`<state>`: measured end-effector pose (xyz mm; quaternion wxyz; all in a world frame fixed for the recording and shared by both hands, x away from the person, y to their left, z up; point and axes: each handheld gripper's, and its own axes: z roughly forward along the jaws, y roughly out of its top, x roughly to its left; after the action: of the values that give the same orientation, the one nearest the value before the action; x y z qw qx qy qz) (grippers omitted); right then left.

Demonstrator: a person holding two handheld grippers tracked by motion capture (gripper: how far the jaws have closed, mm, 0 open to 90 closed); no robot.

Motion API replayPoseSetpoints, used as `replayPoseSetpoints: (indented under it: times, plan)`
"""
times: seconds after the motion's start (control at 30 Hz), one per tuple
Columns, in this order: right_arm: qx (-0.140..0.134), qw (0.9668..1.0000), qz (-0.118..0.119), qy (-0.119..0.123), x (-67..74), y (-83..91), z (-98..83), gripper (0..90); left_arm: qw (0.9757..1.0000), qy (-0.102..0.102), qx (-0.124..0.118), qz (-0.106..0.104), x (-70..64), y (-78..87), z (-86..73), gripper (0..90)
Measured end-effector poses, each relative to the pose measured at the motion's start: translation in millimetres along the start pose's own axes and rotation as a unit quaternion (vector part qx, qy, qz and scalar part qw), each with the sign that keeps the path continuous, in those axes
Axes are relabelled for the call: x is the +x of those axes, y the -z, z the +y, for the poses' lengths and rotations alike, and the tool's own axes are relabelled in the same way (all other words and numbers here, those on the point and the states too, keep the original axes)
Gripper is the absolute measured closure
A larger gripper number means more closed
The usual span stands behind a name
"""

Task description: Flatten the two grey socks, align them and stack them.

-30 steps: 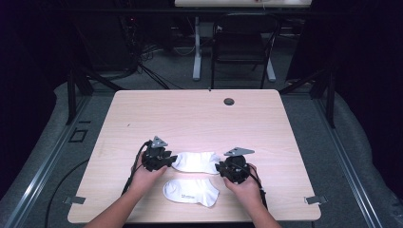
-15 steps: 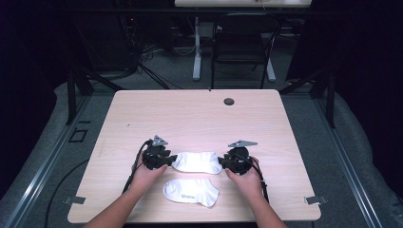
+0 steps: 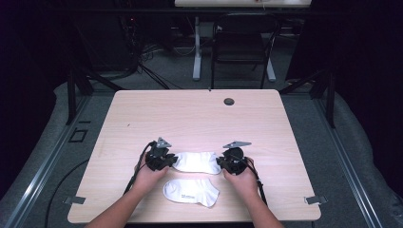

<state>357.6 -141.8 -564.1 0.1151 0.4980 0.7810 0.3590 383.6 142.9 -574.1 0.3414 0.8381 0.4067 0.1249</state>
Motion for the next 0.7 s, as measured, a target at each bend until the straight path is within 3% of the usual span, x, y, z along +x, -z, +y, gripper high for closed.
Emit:
replayPoseSetpoints:
  times: [0.13, 0.7]
  plan:
    - [-0.001, 1.0000, 0.001, 0.003, 1.3, 2.7, 0.5, 86.4, 1.0000, -0.006, -0.001, 0.000, -1.7, 2.1, 0.6, 88.7]
    - [-0.030, 0.9992, 0.017, 0.017, 16.0, 21.9, 7.5, 86.5, 0.9996, 0.001, -0.026, -0.013, 0.7, 22.2, 2.7, 89.2]
